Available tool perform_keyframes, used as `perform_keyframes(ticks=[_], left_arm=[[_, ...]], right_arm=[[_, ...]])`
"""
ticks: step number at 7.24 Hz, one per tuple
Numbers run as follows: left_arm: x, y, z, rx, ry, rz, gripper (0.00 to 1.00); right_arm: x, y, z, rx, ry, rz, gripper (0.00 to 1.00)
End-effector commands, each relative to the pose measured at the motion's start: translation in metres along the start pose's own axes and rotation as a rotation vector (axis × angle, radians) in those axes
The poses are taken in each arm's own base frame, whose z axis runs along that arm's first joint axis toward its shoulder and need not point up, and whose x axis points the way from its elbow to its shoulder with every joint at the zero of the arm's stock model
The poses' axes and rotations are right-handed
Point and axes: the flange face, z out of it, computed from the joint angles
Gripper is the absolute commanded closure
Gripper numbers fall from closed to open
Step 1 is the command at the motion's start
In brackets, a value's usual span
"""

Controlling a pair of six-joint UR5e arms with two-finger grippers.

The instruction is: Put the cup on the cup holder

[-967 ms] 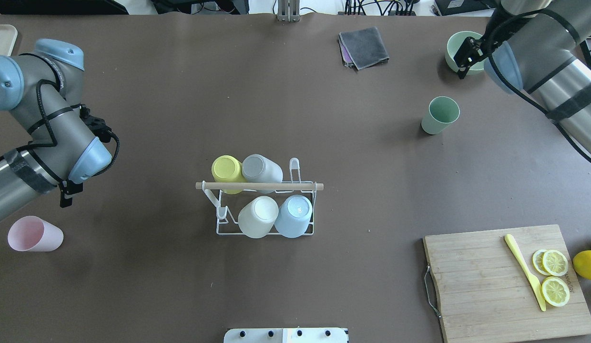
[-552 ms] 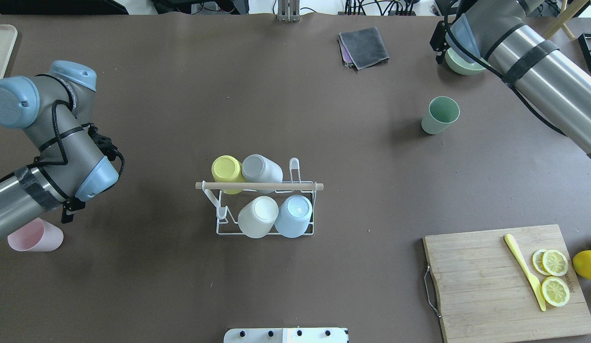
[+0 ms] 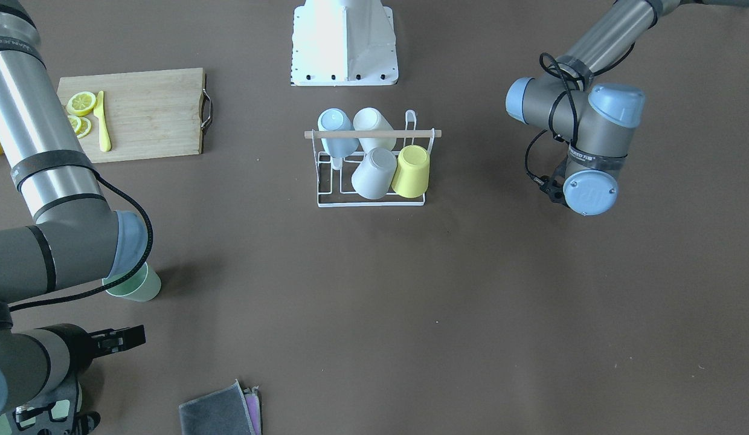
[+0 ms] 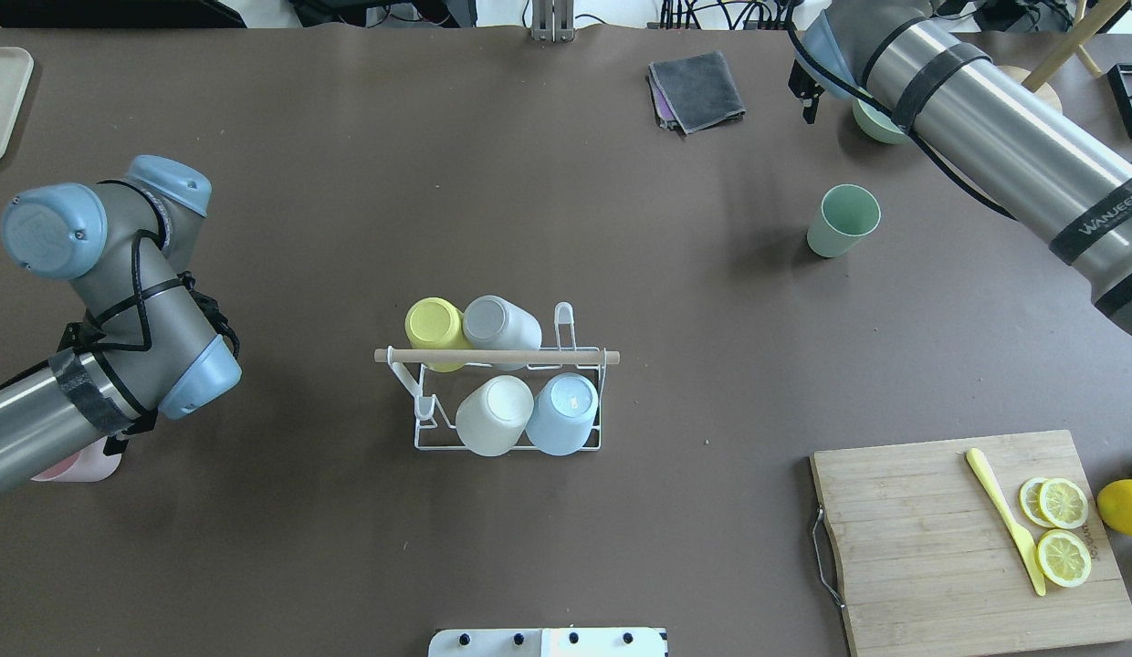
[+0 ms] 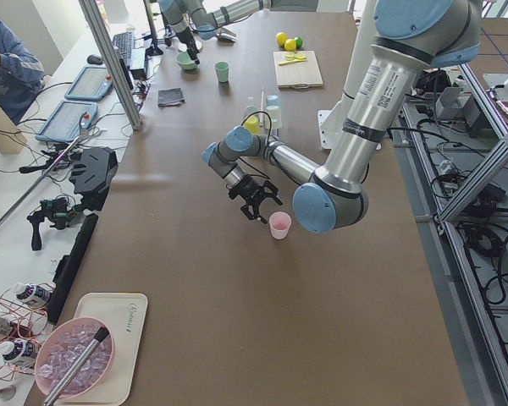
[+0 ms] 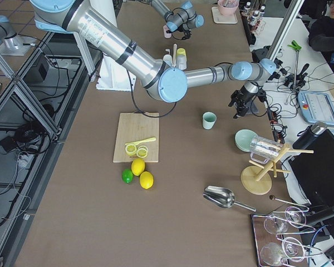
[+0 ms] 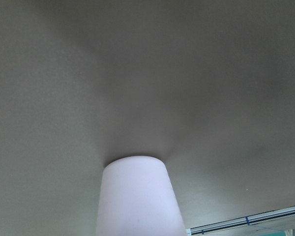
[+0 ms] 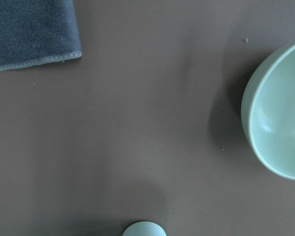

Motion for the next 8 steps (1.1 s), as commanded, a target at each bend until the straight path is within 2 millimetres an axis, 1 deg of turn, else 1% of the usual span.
perform_keyframes(ticks=[1,2,3,4,5,6,8], left_arm=[[0.006,-0.005,0.008,-0.027,-0.015,0.007,0.03],[0.007,-0.007,0.013,-0.049,-0.040,0.012,0.03],[0.009,-0.010,0.016,-0.065,-0.058,0.016,0.03],[0.012,-0.013,0.022,-0.092,-0.095,0.023,0.03],[0.009,-0.012,0.023,-0.108,-0.124,0.023,0.03],[0.012,-0.015,0.027,-0.127,-0.148,0.028,0.03],[0.017,-0.020,0.037,-0.151,-0.159,0.034,0.03]], right_arm=[[0.004,-0.003,0.023,-0.065,-0.065,-0.016,0.00],[-0.007,-0.001,0.040,-0.094,-0.073,-0.020,0.00],[-0.010,0.001,0.056,-0.126,-0.067,-0.011,0.00],[-0.004,-0.001,0.068,-0.156,-0.067,-0.002,0.00],[0.003,-0.002,0.076,-0.178,-0.067,-0.015,0.00],[0.003,-0.004,0.076,-0.188,-0.064,-0.010,0.00],[0.011,-0.008,0.085,-0.224,-0.063,-0.027,0.00]])
